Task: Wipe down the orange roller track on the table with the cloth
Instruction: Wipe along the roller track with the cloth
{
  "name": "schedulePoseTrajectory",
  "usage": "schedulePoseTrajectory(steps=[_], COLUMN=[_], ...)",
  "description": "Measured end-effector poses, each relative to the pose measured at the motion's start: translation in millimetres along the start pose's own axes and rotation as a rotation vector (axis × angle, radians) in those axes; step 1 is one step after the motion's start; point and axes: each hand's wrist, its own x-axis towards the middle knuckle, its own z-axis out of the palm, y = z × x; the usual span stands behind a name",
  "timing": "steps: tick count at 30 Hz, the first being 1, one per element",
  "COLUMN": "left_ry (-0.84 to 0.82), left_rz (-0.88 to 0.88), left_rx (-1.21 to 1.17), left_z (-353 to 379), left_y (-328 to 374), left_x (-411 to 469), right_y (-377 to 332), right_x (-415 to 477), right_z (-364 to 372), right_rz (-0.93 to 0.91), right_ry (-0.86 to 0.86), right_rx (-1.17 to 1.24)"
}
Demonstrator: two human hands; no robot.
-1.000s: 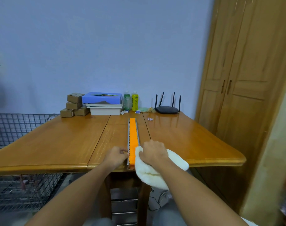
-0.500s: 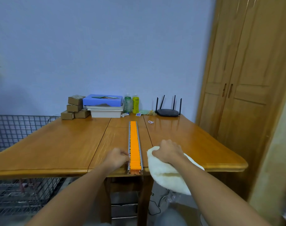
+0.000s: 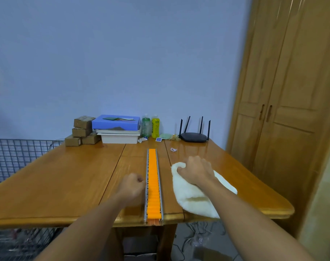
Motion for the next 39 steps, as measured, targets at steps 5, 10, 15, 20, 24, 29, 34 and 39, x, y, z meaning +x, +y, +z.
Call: schedulePoseTrajectory(steps=[5, 10, 15, 20, 24, 29, 34, 39], left_ry=[0.041, 0.059, 0.051, 0.034, 0.024, -0.029, -0.049, -0.039], left_rz=[0.044, 0.061, 0.042, 0.030, 0.031, 0.011, -0.014, -0.027], left_rx=[0.082, 0.092, 0.117, 0.117, 0.130, 0.132, 0.134, 0.138], left_z=[-19.0, -35.2, -39.2, -35.7, -25.6, -7.9, 8.5, 16.6], left_y=[6.5, 9.4, 0.7, -5.0, -2.9, -7.8, -19.8, -32.2], left_x=[30.6, 62.7, 94.5, 127.1, 152.0, 178.1, 193.3, 201.8], right_y=[-6.2, -14.4, -20.4, -13.4, -6.4, -1.1, 3.9, 8.0], right_x=[31.2, 67.6, 104.5, 137.5, 159.1, 181.4, 195.9, 199.0], right_z=[2.2, 5.1, 15.8, 32.9, 50.6, 80.1, 107.0, 123.8], right_rz=[-0.012, -0.049, -0.077, -0.076, -0.079, -0.069, -0.043, -0.057], right_ry=[-0.002, 0.014, 0.024, 0.003, -0.003, -0.014, -0.051, -0.072], right_rx=[-0.006, -0.009, -0.028, -0.032, -0.040, -0.043, -0.062, -0.053])
